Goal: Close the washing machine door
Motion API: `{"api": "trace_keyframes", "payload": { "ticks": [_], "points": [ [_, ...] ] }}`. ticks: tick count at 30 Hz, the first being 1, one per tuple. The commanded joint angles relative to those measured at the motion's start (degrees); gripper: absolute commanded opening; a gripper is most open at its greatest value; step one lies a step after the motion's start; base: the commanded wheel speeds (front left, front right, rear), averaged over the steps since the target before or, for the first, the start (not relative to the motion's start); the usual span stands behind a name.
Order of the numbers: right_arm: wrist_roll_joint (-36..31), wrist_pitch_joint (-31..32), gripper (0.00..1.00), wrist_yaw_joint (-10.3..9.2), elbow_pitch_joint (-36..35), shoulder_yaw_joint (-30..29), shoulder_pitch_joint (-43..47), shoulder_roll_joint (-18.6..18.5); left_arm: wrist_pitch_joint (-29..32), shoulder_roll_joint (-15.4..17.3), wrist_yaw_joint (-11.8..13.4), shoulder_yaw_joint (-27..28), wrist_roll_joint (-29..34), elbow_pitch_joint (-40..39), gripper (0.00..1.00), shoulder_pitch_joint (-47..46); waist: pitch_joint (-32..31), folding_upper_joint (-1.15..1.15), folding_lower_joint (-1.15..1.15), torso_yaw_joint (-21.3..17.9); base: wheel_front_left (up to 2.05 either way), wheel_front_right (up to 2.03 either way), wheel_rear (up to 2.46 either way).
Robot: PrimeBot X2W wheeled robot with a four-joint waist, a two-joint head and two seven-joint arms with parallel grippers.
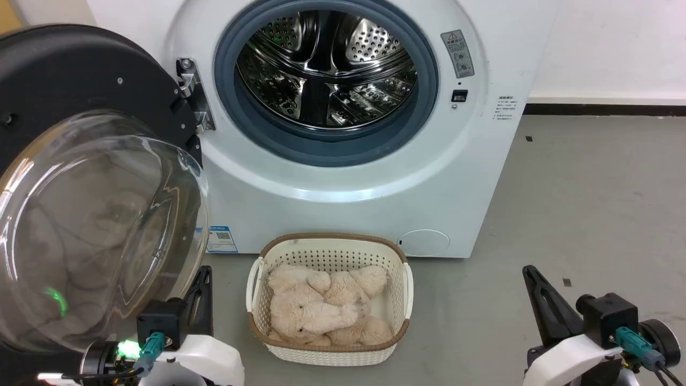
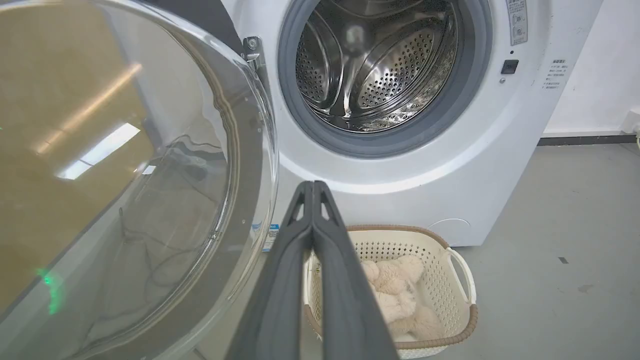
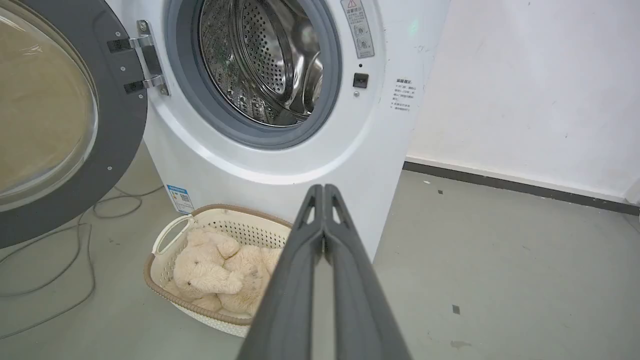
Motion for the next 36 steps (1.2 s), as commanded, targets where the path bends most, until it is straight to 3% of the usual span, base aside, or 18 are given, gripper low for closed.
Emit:
{"api": "trace_keyframes", "payload": {
  "ticks": [1, 7, 8, 36],
  "points": [
    [-0.44, 0.08, 0.00, 0.03, -0.26, 0.01, -0.65, 0.17, 0.02, -0.04, -0.25, 0.05, 0.17, -0.25, 0.00, -0.57, 0.00, 0.00, 0.00, 0.00, 0.00, 0.00, 0.00],
    [-0.44, 0.08, 0.00, 0.03, -0.26, 0.01, -0.65, 0.17, 0.02, -0.04, -0.25, 0.05, 0.17, -0.25, 0.00, -0.57, 0.00, 0.00, 0.00, 0.00, 0.00, 0.00, 0.00],
    [0.01, -0.01, 1.00, 0.00, 0.00, -0.01, 0.00, 0.00, -0.01, 0.00, 0.00, -0.02, -0.01, 0.00, 1.00, 0.00, 0.00, 0.00, 0.00, 0.00, 0.00, 0.00, 0.00],
    [2.19, -3.12, 1.00, 0.01, -0.96, -0.08, 0.63, 0.04, -3.14, -0.01, 0.63, 0.05, -1.50, -0.15, 1.00, 0.45, 0.14, 0.00, 0.00, 2.01, 0.00, 0.00, 0.00]
  ]
}}
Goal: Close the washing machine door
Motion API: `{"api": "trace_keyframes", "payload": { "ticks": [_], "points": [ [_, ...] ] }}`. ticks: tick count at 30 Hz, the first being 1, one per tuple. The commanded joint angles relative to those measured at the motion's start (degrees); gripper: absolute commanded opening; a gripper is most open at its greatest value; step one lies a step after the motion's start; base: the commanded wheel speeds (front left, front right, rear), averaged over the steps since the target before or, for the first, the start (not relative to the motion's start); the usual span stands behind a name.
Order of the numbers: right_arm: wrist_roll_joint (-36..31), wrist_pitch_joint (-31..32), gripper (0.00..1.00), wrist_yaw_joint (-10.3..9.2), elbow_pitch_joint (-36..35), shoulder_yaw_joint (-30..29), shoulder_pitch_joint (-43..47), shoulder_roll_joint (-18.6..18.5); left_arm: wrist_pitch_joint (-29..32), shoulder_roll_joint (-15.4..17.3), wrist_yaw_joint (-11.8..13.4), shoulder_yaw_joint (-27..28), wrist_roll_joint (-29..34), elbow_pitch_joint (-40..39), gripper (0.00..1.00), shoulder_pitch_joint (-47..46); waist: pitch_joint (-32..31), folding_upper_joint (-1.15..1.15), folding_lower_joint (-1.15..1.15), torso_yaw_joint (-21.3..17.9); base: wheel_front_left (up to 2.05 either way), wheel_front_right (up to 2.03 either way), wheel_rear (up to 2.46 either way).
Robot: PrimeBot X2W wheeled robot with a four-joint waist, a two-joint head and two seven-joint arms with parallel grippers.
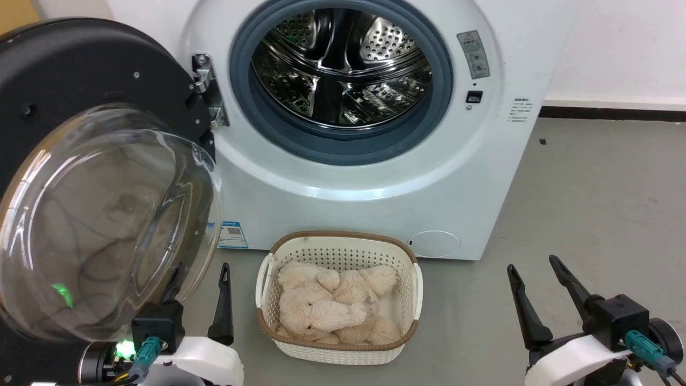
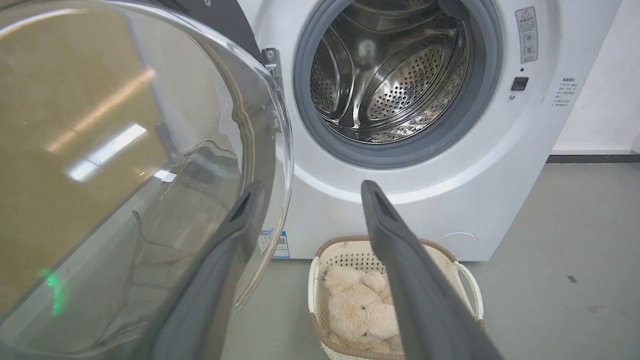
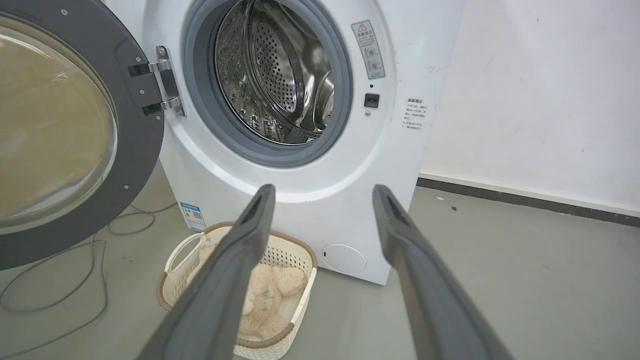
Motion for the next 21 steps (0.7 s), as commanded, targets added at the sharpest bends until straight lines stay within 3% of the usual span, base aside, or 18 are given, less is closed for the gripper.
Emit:
{"api": "trace_keyframes", "payload": {
  "ticks": [1, 21],
  "points": [
    [0.59, -0.60, 1.00, 0.01, -0.33, 0.07, 0.58, 0.04, -0.61, -0.01, 0.24, 0.11, -0.51, -0.19, 1.00, 0.41, -0.05, 0.00, 0.00, 0.36, 0.00, 0.00, 0.00],
    [1.91, -3.10, 1.00, 0.01, -0.66, 1.10, 1.12, 0.07, -3.12, -0.02, 0.62, 0.33, -1.60, -0.87, 1.00, 1.12, -0.26, 0.00, 0.00, 7.33, 0.00, 0.00, 0.00]
  ]
}}
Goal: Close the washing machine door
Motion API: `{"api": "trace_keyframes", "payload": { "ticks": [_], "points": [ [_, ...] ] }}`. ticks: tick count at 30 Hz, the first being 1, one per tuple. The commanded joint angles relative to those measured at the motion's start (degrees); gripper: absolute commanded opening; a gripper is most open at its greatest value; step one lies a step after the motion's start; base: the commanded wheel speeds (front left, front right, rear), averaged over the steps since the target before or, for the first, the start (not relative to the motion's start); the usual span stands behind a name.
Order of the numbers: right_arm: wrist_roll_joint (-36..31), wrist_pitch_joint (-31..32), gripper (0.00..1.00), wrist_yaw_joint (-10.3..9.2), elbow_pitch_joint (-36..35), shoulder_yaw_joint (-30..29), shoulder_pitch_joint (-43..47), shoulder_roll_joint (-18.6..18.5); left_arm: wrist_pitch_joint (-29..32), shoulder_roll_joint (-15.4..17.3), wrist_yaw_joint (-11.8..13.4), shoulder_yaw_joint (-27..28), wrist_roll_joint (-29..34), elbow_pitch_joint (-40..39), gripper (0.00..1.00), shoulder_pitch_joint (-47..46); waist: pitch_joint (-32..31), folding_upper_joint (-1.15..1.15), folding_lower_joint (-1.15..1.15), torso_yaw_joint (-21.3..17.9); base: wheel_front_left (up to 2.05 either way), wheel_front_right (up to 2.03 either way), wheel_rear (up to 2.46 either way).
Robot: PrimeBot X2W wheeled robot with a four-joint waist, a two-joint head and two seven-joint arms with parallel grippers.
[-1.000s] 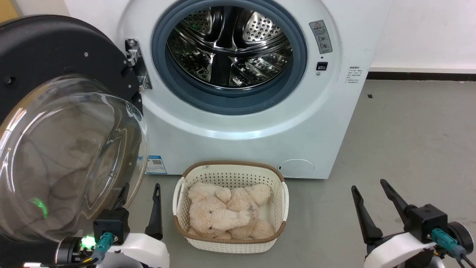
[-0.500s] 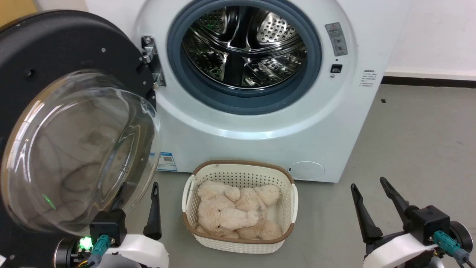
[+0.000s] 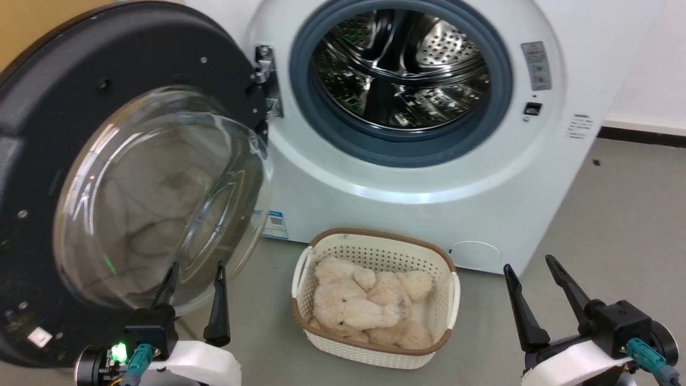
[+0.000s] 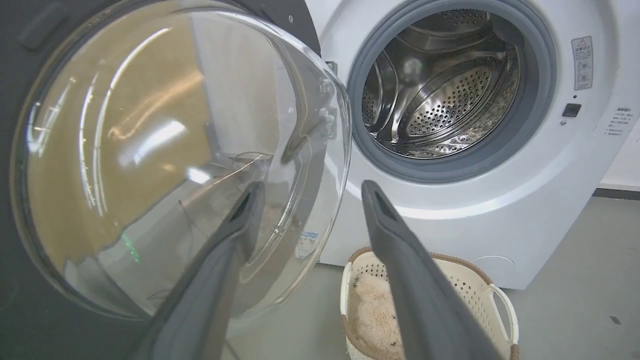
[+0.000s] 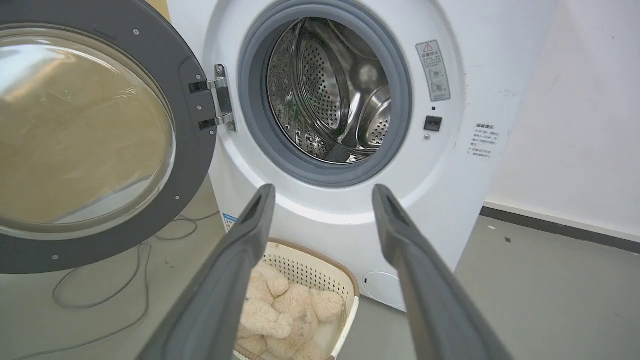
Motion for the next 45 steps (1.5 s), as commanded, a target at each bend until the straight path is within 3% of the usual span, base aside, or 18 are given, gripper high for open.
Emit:
{"api": "trace_keyframes", "payload": {
  "ticks": [1, 17, 45],
  "points": [
    [0.45, -0.69, 1.00, 0.01, -0.40, 0.27, 0.65, 0.07, -0.72, 0.01, 0.17, 0.22, -0.21, -0.30, 1.00, 0.70, -0.06, 0.00, 0.00, 1.00, 0.00, 0.00, 0.00],
    [1.59, -2.60, 1.00, 0.02, -0.25, 2.33, 0.41, 0.02, -2.63, 0.00, 0.74, 1.02, -1.35, -1.43, 1.00, 1.75, 0.10, 0.00, 0.00, 6.94, 0.00, 0.00, 0.00],
    [4.69, -5.94, 1.00, 0.03, 1.79, 8.10, -3.30, -2.29, -5.99, -0.01, 4.06, 2.73, -4.25, -5.74, 1.00, 4.45, 1.66, 0.00, 0.00, 14.60, 0.00, 0.00, 0.00]
  ]
}}
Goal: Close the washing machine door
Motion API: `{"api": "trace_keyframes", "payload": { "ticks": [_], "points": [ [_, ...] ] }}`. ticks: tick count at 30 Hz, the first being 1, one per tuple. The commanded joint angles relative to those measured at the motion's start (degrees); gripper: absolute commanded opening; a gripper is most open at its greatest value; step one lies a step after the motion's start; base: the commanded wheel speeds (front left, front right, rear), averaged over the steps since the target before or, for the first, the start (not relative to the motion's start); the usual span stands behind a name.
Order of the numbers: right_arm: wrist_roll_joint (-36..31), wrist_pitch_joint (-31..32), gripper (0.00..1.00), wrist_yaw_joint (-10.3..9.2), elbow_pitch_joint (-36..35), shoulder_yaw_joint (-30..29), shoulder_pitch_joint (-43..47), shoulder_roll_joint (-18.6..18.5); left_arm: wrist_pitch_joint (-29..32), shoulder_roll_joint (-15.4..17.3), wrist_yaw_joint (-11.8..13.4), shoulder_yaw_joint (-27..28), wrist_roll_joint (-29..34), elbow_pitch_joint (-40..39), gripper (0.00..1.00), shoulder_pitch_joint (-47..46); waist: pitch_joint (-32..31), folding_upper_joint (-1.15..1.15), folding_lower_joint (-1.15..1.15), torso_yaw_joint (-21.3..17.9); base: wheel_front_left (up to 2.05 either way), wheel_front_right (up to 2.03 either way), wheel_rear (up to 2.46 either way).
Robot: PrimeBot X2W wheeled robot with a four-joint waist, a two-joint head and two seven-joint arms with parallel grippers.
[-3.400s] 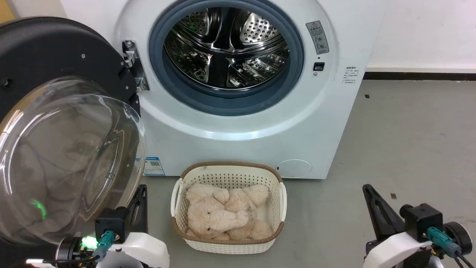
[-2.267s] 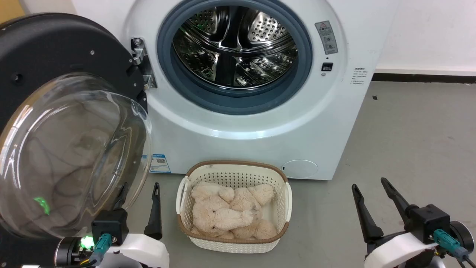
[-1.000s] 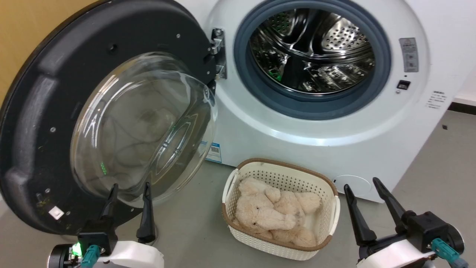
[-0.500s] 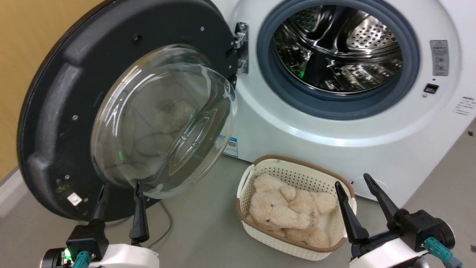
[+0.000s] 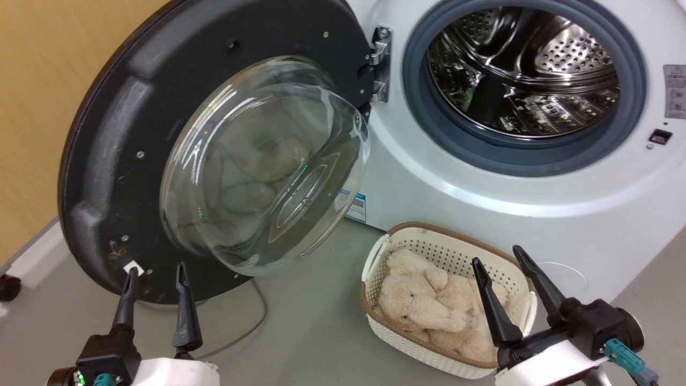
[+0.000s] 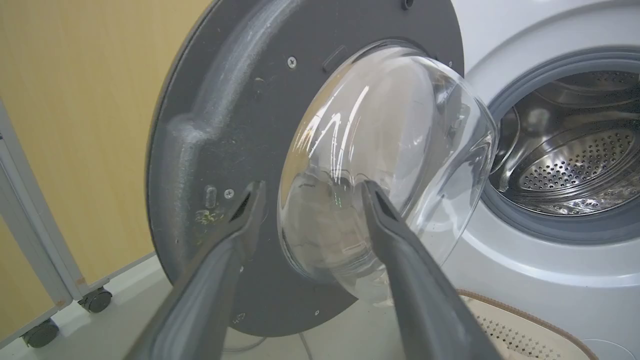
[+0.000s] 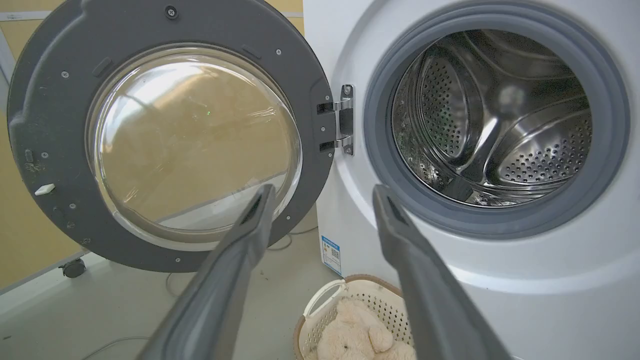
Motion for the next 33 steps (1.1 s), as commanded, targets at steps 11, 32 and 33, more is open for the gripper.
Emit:
{"api": "trace_keyframes", "payload": {
  "ticks": [11, 32, 33],
  "points": [
    [1.59, -1.93, 1.00, 0.03, 0.91, 2.17, -2.18, -0.75, -1.84, 0.00, 0.98, 1.27, -0.95, -1.72, 1.00, 1.77, 0.28, 0.00, 0.00, 3.19, 0.00, 0.00, 0.00],
    [3.10, -4.32, 1.00, 0.03, 0.55, 3.38, -2.16, -1.01, -4.24, -0.01, 1.60, 1.02, -2.70, -2.66, 1.00, 2.43, 1.09, 0.00, 0.00, 8.22, 0.00, 0.00, 0.00],
    [3.16, -4.42, 1.00, 0.03, 0.55, 3.46, -2.16, -1.02, -4.35, -0.01, 1.67, 1.00, -2.81, -2.71, 1.00, 2.46, 1.12, 0.00, 0.00, 8.45, 0.00, 0.00, 0.00]
  ]
}}
